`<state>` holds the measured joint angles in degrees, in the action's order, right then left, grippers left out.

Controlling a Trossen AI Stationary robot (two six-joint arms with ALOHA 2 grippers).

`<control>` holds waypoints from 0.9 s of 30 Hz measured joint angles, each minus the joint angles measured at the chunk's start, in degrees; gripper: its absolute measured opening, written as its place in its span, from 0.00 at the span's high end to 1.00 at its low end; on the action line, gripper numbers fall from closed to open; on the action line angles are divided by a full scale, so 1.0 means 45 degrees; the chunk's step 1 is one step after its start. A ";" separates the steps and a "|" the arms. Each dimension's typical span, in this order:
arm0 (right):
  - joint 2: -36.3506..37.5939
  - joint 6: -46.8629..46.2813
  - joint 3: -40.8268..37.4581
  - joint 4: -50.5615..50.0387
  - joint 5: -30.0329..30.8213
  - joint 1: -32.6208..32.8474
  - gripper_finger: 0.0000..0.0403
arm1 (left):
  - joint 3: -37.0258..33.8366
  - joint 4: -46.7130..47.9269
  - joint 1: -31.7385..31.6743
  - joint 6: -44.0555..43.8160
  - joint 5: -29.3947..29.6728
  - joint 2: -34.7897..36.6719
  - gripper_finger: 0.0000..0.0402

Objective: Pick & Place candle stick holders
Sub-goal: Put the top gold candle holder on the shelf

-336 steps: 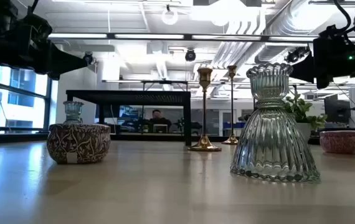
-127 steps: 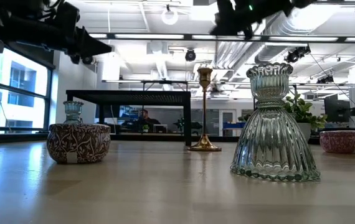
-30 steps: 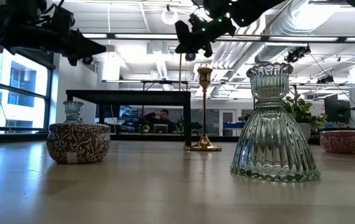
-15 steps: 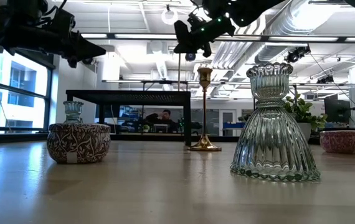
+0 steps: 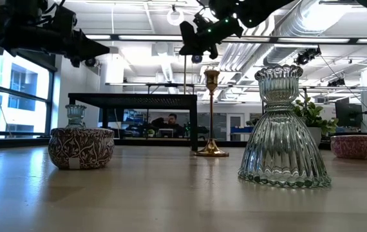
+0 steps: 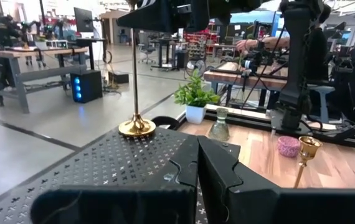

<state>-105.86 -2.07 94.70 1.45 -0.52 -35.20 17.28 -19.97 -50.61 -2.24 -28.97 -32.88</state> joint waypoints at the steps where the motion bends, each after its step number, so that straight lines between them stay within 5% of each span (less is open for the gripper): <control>1: 0.0000 0.0038 0.0000 0.0000 0.0006 0.0000 0.97 | 0.0000 0.0000 0.0000 0.0080 0.0005 -0.0005 1.00; 27: -0.0010 0.0516 0.0005 0.0117 -0.0315 0.0000 0.97 | 0.0000 -0.0335 0.0000 0.0157 0.0020 0.0000 1.00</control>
<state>-105.91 0.25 94.72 1.98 -1.93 -35.20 17.28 -21.47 -50.61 -1.54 -28.87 -32.88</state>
